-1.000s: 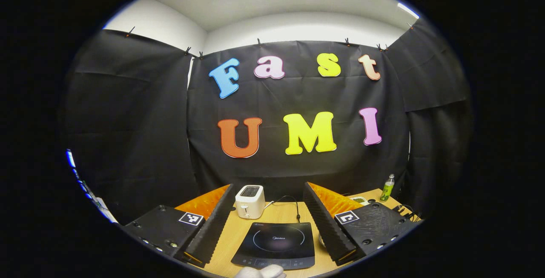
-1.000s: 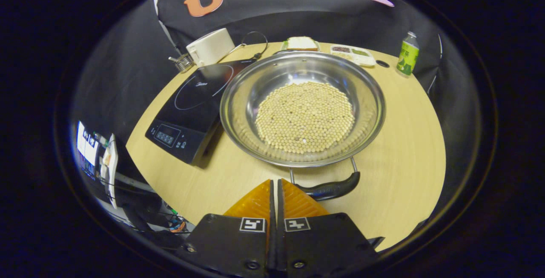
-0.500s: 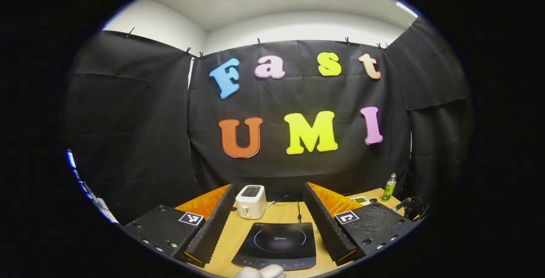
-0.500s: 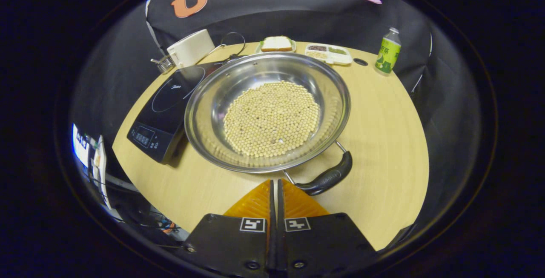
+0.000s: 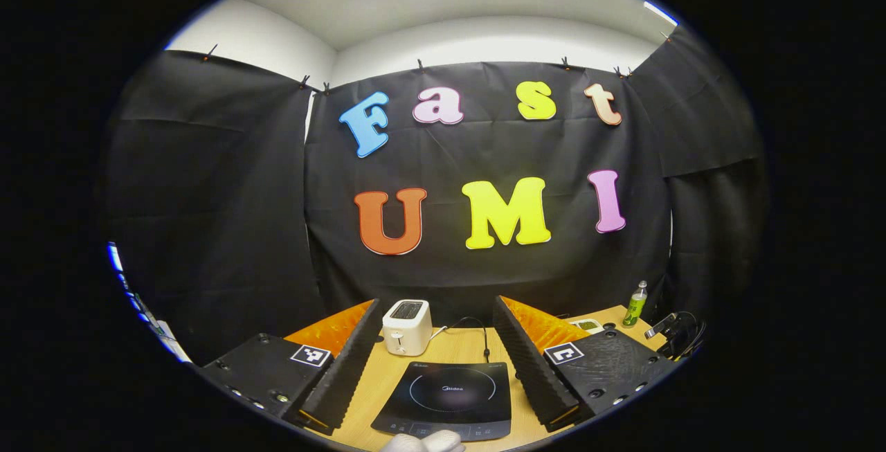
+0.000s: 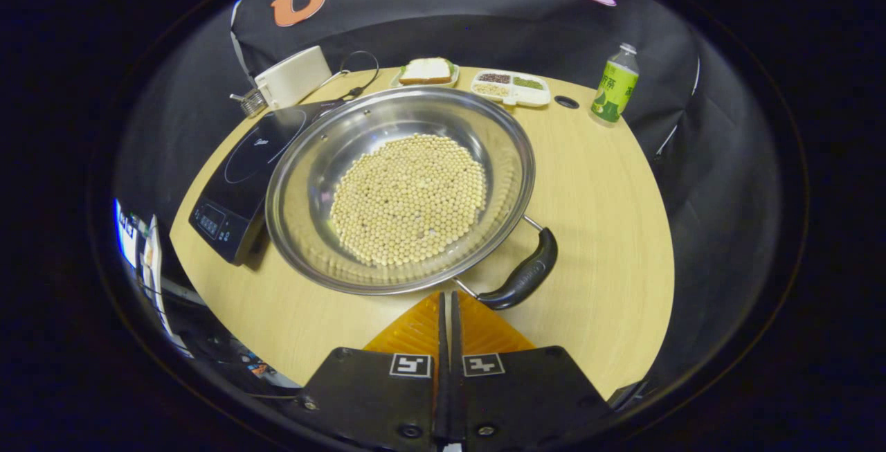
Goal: First push the handle of the pot to place it horizontally, then grasp the pot with both hands and set it on the induction cooktop.
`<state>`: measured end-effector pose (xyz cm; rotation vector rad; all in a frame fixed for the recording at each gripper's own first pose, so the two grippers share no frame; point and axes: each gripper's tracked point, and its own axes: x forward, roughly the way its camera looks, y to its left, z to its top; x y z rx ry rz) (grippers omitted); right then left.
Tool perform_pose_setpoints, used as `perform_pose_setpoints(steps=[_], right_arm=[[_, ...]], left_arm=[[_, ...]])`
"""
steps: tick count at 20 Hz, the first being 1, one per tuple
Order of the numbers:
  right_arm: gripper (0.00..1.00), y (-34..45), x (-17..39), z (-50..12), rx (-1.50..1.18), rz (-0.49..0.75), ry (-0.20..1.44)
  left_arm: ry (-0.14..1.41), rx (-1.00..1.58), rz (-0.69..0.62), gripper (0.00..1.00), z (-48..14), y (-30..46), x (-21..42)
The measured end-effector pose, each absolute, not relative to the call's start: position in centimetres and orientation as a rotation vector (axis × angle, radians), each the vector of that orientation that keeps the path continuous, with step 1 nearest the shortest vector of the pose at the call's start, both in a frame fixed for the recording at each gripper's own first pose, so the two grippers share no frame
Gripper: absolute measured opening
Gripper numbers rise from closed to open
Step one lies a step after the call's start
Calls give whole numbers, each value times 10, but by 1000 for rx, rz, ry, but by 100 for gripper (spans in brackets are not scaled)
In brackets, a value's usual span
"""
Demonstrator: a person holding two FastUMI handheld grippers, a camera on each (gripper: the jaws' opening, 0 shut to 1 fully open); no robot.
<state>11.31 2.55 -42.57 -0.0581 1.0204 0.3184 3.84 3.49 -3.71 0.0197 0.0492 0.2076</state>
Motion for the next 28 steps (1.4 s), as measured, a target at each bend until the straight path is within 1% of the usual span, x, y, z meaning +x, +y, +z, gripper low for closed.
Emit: perform_pose_setpoints(steps=[11,12,14,15,17,18,19,20,21,22,24,26,27,28], right_arm=[[4,-6,157,-430,-159,344,1034],[0,-10,160,-430,-182,354,1031],[1,-17,170,-431,-221,369,1028],[4,-20,173,-431,-237,378,1026],[4,-27,181,-431,-262,393,1021],[0,-30,185,-431,-272,402,1020],[1,-32,188,-431,-282,411,1019],[4,-34,191,-431,-291,422,1019],[0,-36,193,-431,-301,430,1018],[0,-37,196,-430,-310,436,1016],[4,-41,200,-430,-327,447,1010],[4,-43,206,-430,-336,455,1005],[0,-44,208,-430,-341,462,1002],[0,-45,210,-430,-346,468,1000]], left_arm=[[84,26,265,96,-49,21,54],[88,26,272,96,-51,19,55],[98,23,287,96,-54,14,59],[104,21,295,96,-56,13,60],[109,16,313,96,-56,9,61],[111,16,321,96,-57,6,60],[113,14,329,96,-57,4,60],[114,13,335,96,-57,0,60],[113,14,343,96,-57,-1,61],[118,15,350,96,-58,-4,61],[120,14,361,96,-58,-9,58],[125,15,369,96,-60,-13,57],[129,17,372,96,-60,-15,57],[134,19,375,96,-61,-16,56]])
